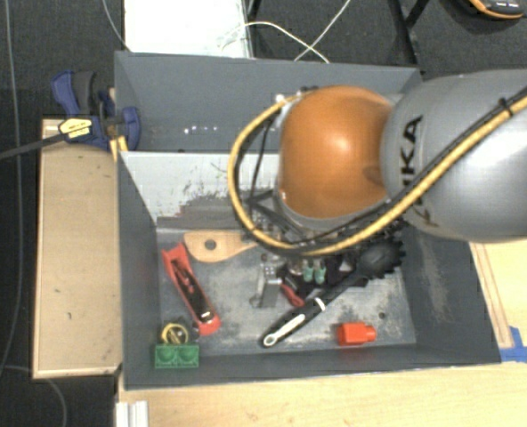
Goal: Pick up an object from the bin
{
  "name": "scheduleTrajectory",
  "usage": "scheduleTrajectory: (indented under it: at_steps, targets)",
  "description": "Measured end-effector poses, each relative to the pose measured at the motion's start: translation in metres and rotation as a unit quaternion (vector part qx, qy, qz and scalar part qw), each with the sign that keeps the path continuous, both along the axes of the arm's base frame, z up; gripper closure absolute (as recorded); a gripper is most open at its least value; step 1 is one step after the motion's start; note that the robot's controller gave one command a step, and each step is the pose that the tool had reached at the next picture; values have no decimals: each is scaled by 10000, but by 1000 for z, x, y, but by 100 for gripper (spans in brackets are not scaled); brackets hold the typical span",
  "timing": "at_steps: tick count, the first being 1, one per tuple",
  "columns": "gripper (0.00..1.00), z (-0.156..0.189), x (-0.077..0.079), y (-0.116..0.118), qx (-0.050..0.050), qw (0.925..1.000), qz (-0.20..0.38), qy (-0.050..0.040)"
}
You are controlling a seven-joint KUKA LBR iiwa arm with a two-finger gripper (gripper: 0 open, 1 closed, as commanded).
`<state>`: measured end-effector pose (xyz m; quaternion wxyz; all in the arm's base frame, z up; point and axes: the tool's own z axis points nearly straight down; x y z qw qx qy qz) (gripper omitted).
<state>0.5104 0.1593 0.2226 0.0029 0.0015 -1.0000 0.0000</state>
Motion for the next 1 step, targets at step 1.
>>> scheduleTrajectory:
  at_steps: [1]
  targets:
    - [0, 4, 2, -1, 6, 10000, -28, -41]
